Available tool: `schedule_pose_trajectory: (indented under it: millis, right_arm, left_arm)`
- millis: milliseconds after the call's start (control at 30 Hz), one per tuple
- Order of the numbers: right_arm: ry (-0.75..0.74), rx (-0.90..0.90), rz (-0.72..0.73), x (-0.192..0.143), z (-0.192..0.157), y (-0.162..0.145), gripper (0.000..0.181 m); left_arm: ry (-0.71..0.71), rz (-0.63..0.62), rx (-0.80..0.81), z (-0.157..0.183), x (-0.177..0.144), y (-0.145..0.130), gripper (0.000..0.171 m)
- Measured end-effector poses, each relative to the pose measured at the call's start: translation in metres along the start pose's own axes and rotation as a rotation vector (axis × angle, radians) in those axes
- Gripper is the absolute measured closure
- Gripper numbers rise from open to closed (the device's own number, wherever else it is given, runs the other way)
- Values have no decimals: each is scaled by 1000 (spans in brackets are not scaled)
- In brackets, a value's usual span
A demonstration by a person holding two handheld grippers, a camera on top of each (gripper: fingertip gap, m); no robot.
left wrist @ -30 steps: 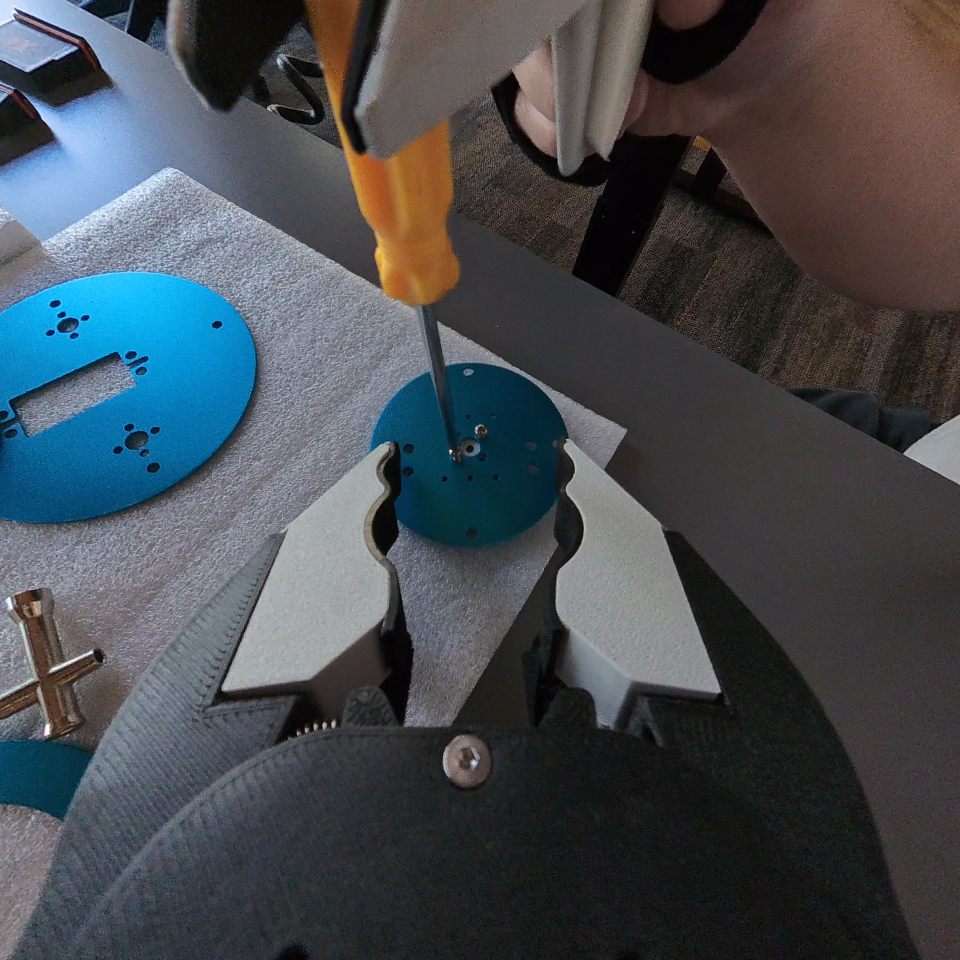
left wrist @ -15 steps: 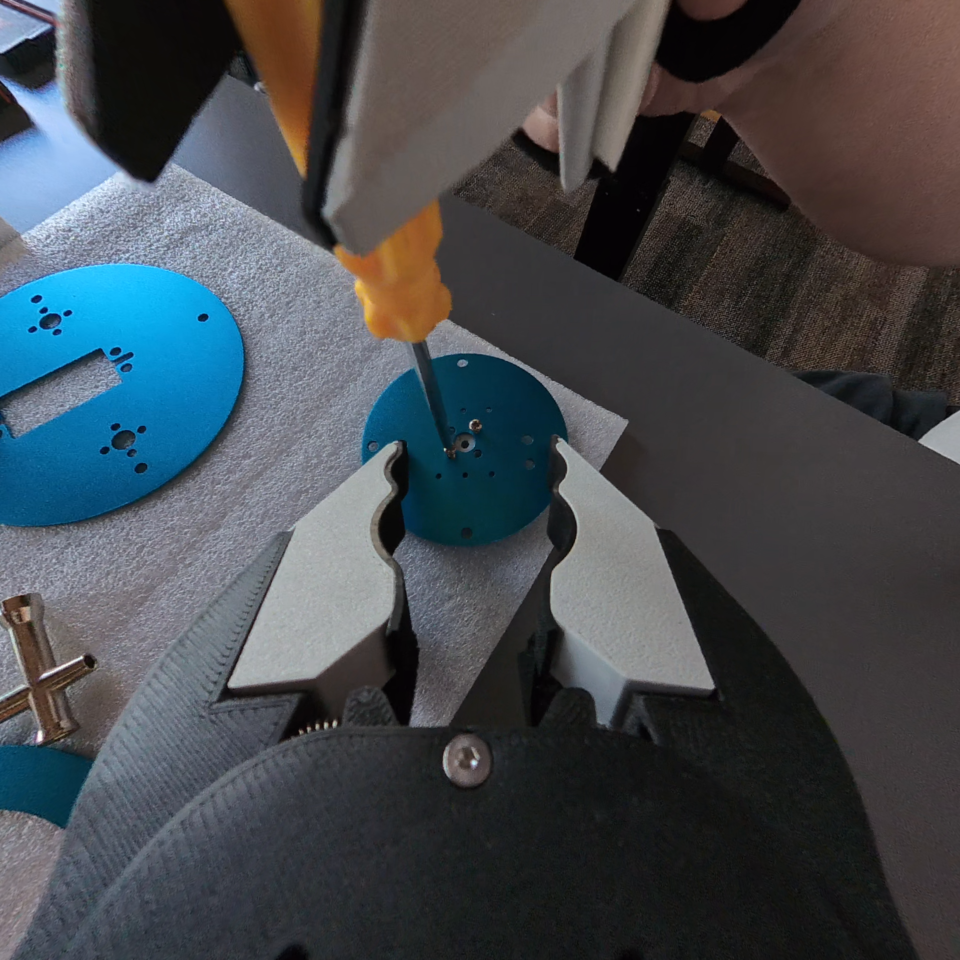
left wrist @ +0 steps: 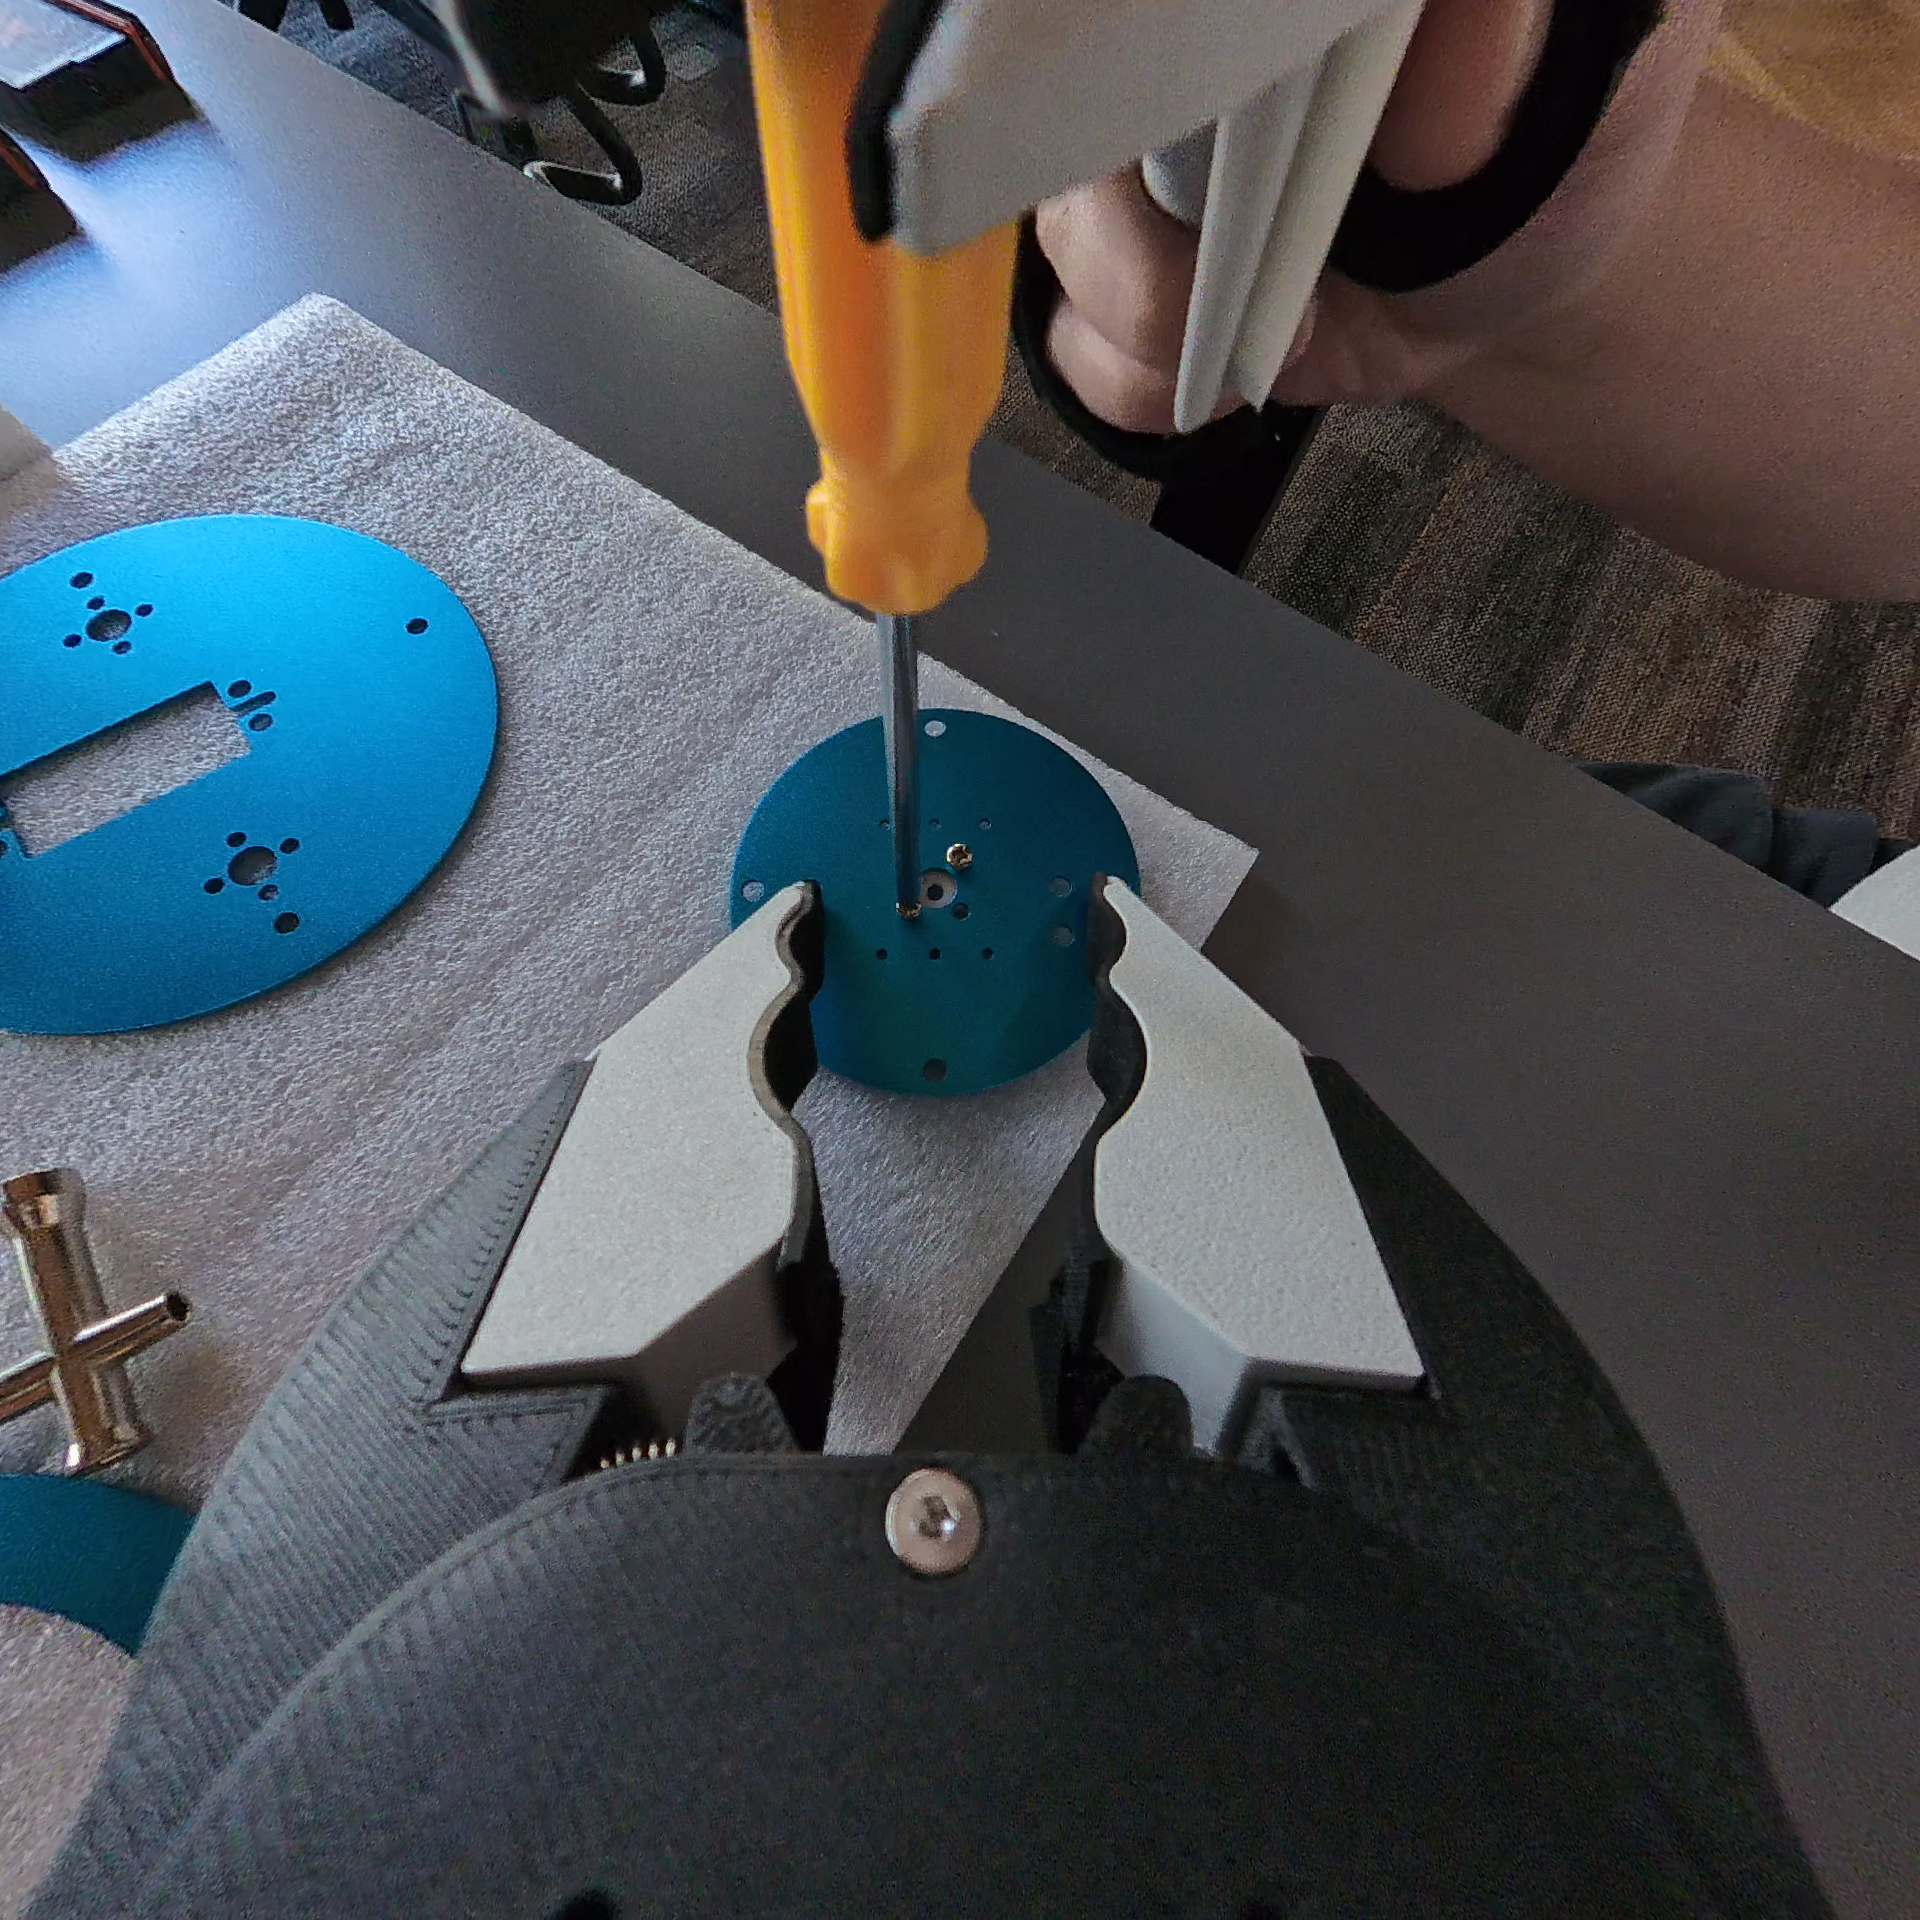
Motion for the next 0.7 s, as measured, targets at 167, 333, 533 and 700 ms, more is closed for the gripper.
schedule_pose_trajectory:
  millis: [167, 333, 533, 700]
  right_arm:
    - [9, -69, -63, 4, -4, 2, 164]
    - [32, -98, -171, 9, -4, 6, 164]
    - [29, -69, -233, 12, -1, 9, 164]
    - [19, -46, -249, 11, 0, 11, 164]
  left_arm:
    - [-41, 247, -133, -6, -19, 24, 134]
    - [-10, 231, -118, -13, -28, 19, 136]
    - [24, 114, -94, -16, -18, 6, 128]
    - [17, 66, -100, -16, -13, 1, 121]
Point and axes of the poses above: each gripper's, where its closed fingertips meet, x out along the fingers, y out of its top, z = x × y across the jaws, the point moved 8 cm from there along -x, back along the fingers, and after that the axes turned 15 degrees about z, right-handed, at the moved point
